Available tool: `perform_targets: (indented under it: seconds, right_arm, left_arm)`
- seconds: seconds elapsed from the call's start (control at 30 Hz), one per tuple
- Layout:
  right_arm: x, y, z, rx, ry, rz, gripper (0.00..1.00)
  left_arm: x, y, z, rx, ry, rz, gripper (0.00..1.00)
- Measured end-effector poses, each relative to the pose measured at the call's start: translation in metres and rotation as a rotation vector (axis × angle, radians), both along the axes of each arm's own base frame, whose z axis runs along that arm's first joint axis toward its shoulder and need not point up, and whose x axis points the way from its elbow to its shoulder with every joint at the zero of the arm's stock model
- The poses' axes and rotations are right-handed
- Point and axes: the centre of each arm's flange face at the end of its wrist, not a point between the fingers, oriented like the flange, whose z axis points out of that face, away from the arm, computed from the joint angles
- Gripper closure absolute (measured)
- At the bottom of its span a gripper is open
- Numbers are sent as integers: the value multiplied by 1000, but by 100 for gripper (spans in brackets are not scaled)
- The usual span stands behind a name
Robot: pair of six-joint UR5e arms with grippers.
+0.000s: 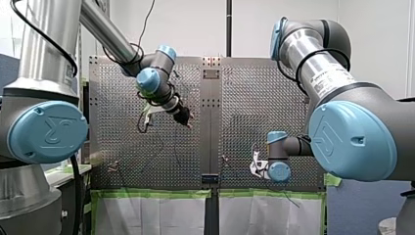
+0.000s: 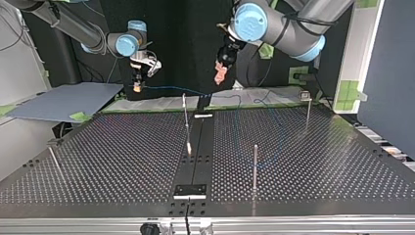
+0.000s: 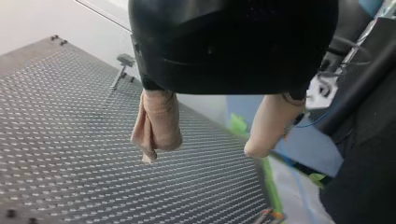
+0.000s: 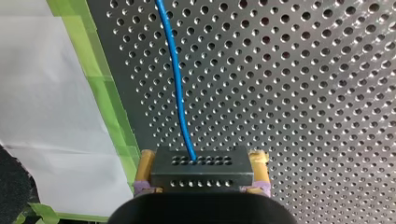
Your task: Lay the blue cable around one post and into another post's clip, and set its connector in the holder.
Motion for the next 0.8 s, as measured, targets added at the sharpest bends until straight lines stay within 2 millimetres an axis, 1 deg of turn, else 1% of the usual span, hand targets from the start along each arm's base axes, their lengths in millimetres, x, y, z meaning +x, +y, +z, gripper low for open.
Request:
perform_targets:
  seconds: [0.13, 0.37, 0.8]
  right_arm:
    - [1, 0, 0, -1, 0, 2, 100]
    - [1, 0, 0, -2, -2, 6, 100]
    - [4, 2, 1, -1, 8, 18, 100]
  left_arm:
    - [-15, -6, -28, 5, 38, 9, 0]
    - [-50, -11, -80, 22, 108, 36, 0]
    - [-114, -6, -154, 81, 181, 70, 0]
